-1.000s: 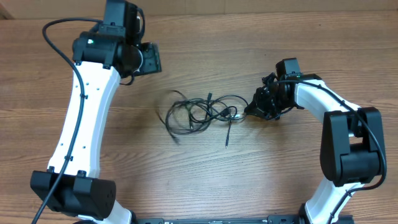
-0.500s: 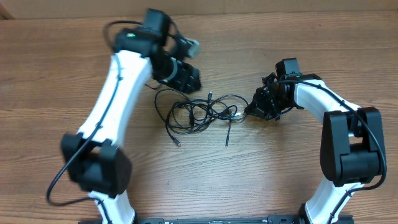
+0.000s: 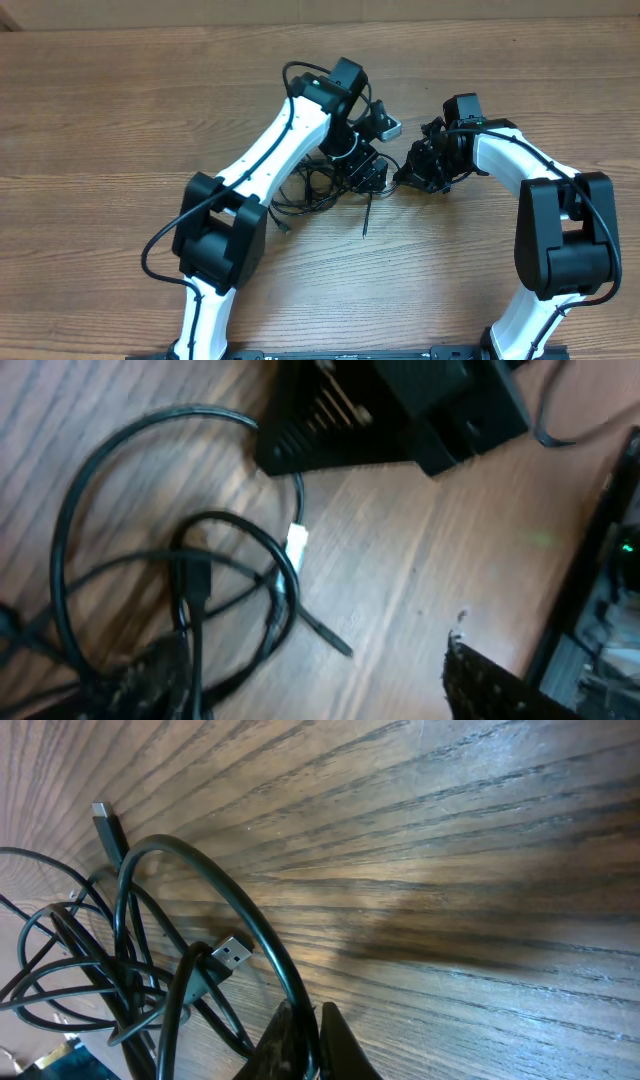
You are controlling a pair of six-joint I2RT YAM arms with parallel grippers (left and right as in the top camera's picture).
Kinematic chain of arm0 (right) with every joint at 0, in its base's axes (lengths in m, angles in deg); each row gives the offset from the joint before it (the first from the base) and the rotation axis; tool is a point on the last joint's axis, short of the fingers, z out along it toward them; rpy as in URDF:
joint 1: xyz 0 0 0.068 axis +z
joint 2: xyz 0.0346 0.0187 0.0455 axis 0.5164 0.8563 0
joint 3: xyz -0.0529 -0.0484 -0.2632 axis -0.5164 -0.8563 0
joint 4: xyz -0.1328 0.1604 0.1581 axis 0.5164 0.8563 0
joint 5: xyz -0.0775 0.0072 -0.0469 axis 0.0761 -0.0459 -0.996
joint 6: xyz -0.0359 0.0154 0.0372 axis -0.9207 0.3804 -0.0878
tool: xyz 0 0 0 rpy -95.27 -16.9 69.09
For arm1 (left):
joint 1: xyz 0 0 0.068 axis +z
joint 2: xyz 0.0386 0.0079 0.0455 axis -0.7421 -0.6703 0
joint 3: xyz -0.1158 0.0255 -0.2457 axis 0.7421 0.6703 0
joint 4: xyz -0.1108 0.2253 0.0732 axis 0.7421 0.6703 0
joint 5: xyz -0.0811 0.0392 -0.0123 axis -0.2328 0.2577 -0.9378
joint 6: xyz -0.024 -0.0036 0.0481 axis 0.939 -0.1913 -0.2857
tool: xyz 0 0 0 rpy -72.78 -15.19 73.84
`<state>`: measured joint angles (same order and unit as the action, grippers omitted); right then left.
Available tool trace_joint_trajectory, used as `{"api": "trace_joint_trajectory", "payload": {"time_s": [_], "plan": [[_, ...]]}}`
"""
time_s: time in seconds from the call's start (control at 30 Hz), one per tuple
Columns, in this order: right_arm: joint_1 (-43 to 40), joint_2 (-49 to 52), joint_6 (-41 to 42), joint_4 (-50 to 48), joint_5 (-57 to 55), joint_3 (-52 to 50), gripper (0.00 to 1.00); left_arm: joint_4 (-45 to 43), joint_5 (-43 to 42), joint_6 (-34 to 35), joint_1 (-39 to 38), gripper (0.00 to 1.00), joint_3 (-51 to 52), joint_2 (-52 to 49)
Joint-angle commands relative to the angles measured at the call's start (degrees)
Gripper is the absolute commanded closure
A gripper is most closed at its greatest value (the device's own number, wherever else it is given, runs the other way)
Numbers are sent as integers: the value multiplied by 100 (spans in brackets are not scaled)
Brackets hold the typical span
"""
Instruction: Untangle cables
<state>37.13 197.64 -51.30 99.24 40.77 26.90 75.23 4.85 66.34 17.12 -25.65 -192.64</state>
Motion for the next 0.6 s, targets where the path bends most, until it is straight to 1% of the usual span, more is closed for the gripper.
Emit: {"api": "trace_joint_trajectory", "payload": {"time_s": [0.0,0.17,0.23,0.4,0.43,0.47,0.5,0.53,0.57], "plan": [[4,17,4,-17,-59,-15,95,-74,520,61,-22,22,-55,-225],[4,17,4,-20,-59,-15,95,-42,1008,13,-26,23,-50,-433],[4,17,4,-17,-59,-15,95,15,1123,-140,-24,27,-50,-529],[4,17,4,-15,-59,-15,95,256,660,-584,-22,37,-48,-785],[4,17,4,-15,-59,-15,95,275,586,-671,-22,43,-48,-844],[4,17,4,-15,-59,-15,95,280,575,-702,-22,54,-48,-846],[4,17,4,-15,-59,-15,94,273,579,-719,-20,78,-48,-859],[4,17,4,-15,-59,-15,95,269,573,-713,-7,89,-50,-859],[4,17,4,-15,-61,-15,95,267,549,-713,2,94,-52,-848]]}}
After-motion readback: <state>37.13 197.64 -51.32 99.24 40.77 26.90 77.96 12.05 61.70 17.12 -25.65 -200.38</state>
